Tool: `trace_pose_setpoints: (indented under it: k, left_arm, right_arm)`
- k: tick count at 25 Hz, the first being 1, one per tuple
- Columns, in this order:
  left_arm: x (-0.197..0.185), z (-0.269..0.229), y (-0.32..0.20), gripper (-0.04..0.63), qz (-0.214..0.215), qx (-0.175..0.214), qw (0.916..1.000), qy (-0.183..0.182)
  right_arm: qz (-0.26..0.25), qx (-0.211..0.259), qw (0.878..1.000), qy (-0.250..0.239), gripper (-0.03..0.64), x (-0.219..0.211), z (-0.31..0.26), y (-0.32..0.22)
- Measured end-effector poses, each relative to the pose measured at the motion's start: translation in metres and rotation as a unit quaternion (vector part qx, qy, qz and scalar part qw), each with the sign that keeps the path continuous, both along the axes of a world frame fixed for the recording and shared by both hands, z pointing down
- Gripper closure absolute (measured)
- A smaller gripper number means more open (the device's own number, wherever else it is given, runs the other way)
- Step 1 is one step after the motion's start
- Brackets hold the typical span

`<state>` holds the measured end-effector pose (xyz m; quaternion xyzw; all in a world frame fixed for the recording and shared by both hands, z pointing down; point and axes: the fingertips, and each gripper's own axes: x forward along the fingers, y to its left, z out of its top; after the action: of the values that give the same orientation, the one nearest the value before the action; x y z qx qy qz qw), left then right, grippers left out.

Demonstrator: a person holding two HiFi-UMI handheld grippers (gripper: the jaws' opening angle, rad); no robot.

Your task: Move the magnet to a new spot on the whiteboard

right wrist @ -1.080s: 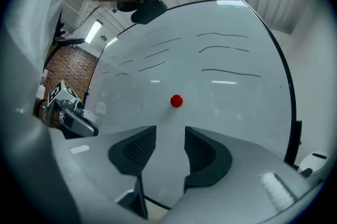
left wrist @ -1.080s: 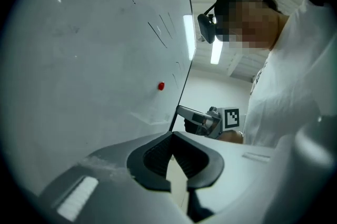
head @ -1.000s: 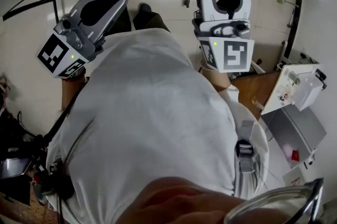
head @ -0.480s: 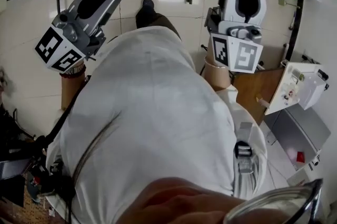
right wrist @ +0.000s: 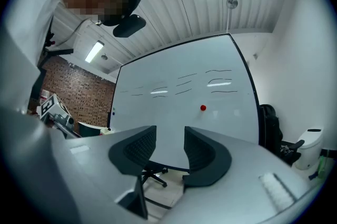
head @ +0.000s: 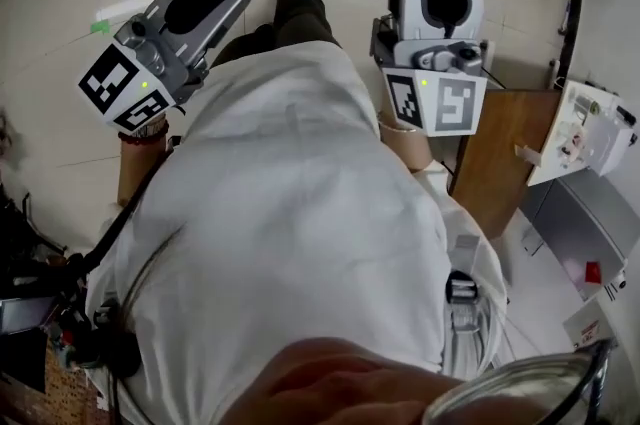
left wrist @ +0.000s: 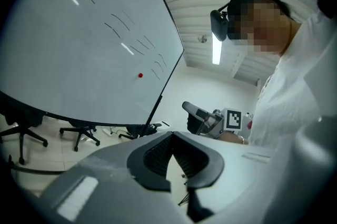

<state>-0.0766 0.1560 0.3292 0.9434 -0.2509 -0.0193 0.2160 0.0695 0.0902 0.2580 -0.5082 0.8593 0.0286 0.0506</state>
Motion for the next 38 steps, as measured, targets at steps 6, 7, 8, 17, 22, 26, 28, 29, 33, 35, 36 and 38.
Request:
trace_pose_setpoints:
  k: [6,7,8,17,22,26,28,29,33,35,36,38]
  left_arm:
    - [0.007,-0.008,0.012,0.601,0.018,0.009,0.9997,0.013]
    - [0.008,-0.007,0.009,0.602,0.015,0.013,0.9998,0.002]
    - [0.011,-0.008,0.008,0.601,0.015,0.02,0.9996,-0.011]
    - [0.018,-0.033,0.006,0.602,0.024,0.04,0.9988,0.015]
    - [0.065,-0.049,-0.002,0.601,0.044,0.04,0.9981,0.018]
    - [0.091,-0.047,0.003,0.601,0.047,0.041,0.998,0.007]
    - [0.092,-0.049,-0.001,0.601,0.049,0.041,0.998,0.0]
    - [0.092,-0.05,-0.004,0.601,0.05,0.041,0.9979,-0.003]
    - [0.104,-0.041,0.013,0.601,0.036,0.049,0.9979,-0.021]
    - [0.111,-0.039,0.024,0.601,0.029,0.053,0.9979,-0.024]
    - [0.113,-0.038,0.026,0.603,0.027,0.054,0.9979,-0.023]
    - [0.113,-0.039,0.025,0.602,0.027,0.052,0.998,-0.023]
  right_arm:
    - [0.048,-0.013,0.998,0.024,0.454,0.032,-0.005,0.029]
    - [0.055,-0.018,0.998,0.021,0.454,0.037,-0.002,0.029]
    - [0.059,-0.023,0.998,0.017,0.454,0.041,0.001,0.029]
    - [-0.011,-0.023,0.999,0.028,0.454,0.002,-0.003,0.023]
    - [-0.042,-0.039,0.998,0.028,0.454,0.023,-0.007,0.017]
    - [-0.092,-0.046,0.994,0.027,0.454,0.027,-0.001,0.021]
    - [-0.125,-0.044,0.991,0.022,0.454,0.013,-0.007,0.02]
    - [-0.14,-0.044,0.989,0.018,0.454,0.006,-0.01,0.019]
    - [-0.172,-0.054,0.983,0.013,0.453,0.009,-0.002,0.04]
    - [-0.174,-0.058,0.983,0.016,0.453,0.018,0.004,0.052]
    - [-0.173,-0.059,0.983,0.018,0.453,0.021,0.006,0.055]
    - [-0.173,-0.062,0.983,0.02,0.453,0.023,0.008,0.054]
